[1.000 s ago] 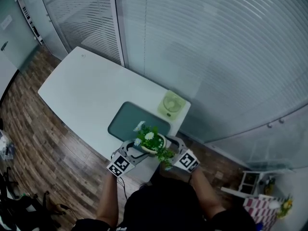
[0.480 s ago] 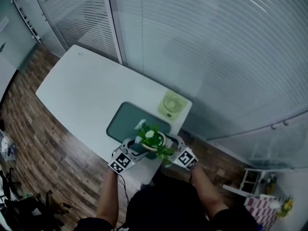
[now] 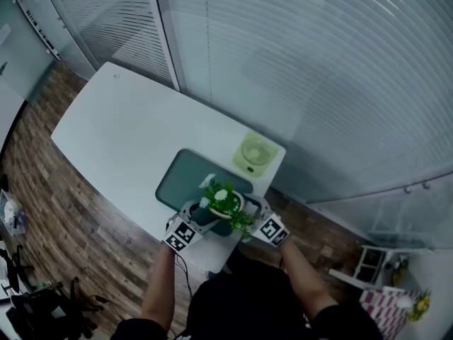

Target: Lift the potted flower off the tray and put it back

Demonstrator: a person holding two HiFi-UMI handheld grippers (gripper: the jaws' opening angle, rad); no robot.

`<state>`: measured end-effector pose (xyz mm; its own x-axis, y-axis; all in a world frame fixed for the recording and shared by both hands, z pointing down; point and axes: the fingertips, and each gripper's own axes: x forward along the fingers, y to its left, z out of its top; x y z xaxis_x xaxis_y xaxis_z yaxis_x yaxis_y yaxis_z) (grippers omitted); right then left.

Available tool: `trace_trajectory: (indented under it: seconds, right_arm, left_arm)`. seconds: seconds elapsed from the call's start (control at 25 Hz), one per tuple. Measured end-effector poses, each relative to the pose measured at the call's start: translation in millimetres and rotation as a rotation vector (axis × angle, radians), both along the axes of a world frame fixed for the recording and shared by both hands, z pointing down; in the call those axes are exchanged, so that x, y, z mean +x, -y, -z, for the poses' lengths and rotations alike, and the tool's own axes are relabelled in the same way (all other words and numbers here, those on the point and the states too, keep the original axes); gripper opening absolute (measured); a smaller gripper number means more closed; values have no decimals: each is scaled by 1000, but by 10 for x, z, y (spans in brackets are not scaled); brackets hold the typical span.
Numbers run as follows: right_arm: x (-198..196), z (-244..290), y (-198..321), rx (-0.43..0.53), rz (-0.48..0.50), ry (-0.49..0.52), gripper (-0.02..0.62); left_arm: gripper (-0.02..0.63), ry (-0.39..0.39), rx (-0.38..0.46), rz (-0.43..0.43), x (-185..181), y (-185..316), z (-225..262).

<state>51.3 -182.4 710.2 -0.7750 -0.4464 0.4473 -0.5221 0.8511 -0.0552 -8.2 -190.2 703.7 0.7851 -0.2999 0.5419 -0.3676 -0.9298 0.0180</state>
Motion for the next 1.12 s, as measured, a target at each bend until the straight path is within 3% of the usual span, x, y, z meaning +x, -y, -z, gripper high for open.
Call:
trace_trajectory:
  seconds: [1.12]
  right_arm:
    - [91, -469, 95, -67, -26, -67, 371]
  left_arm:
    - [293, 78, -45, 5, 88, 122, -430]
